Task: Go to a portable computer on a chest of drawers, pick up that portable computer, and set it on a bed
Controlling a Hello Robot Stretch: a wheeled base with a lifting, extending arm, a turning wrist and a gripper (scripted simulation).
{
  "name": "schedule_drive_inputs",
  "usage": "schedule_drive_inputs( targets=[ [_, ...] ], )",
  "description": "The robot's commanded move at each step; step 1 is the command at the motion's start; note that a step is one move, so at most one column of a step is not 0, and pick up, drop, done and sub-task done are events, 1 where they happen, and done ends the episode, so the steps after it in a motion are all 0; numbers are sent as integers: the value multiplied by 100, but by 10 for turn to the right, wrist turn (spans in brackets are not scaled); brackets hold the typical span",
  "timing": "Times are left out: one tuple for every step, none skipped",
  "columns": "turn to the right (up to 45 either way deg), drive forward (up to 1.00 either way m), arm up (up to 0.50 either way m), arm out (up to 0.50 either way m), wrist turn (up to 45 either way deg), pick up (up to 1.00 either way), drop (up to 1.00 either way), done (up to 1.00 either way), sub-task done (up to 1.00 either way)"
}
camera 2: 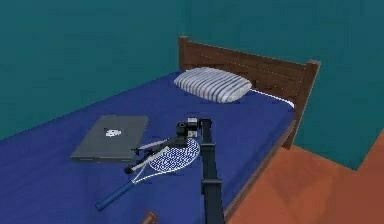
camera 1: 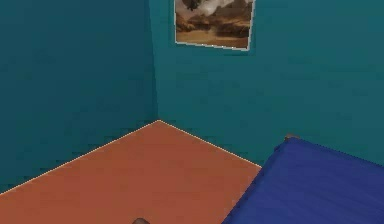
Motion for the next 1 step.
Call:
schedule_drive_inputs(
  targets=[
    [0, 0, -30, 0, 0, 0, 0, 0, 0]
  ],
)
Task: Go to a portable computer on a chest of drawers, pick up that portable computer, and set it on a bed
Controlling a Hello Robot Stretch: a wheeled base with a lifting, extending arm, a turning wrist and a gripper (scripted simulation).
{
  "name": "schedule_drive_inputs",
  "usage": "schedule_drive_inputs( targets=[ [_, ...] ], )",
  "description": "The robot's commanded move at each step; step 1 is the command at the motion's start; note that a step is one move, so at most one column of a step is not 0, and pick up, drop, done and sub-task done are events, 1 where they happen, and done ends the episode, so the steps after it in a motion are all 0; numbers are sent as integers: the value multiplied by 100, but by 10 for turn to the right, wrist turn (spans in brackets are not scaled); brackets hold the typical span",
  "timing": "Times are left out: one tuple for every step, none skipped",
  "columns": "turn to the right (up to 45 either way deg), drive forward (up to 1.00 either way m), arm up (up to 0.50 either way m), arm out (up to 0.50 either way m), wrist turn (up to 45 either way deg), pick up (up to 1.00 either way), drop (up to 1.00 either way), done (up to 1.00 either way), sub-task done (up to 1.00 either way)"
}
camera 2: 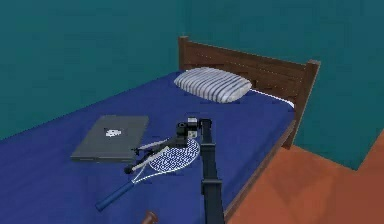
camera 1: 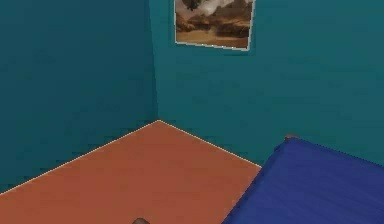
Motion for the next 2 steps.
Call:
schedule_drive_inputs(
  targets=[
    [0, 0, 0, 0, 0, 0, 100, 0, 0],
    [0, 0, 10, 0, 0, 0, 0, 0, 0]
  ],
)
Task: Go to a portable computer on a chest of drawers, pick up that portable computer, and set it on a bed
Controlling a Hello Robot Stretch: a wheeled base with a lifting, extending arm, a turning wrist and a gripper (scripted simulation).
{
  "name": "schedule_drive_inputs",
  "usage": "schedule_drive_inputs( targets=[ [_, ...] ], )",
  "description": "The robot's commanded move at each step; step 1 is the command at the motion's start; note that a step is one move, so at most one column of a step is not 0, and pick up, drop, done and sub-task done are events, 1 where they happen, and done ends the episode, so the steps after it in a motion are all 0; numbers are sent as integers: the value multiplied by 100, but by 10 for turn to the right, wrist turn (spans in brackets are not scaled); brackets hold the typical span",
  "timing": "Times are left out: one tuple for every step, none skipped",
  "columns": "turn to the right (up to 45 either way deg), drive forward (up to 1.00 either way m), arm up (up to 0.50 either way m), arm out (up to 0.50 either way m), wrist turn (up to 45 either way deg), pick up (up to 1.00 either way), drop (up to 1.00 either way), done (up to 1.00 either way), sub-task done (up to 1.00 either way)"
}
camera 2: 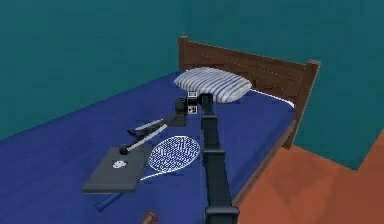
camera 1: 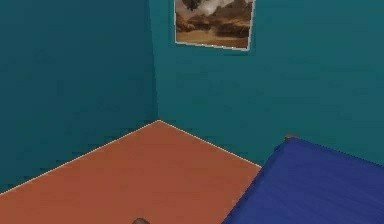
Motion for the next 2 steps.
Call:
schedule_drive_inputs(
  targets=[
    [0, 0, 0, -8, 0, 0, 0, 0, 0],
    [0, 0, 0, 0, 0, 0, 0, 100, 0]
  ],
)
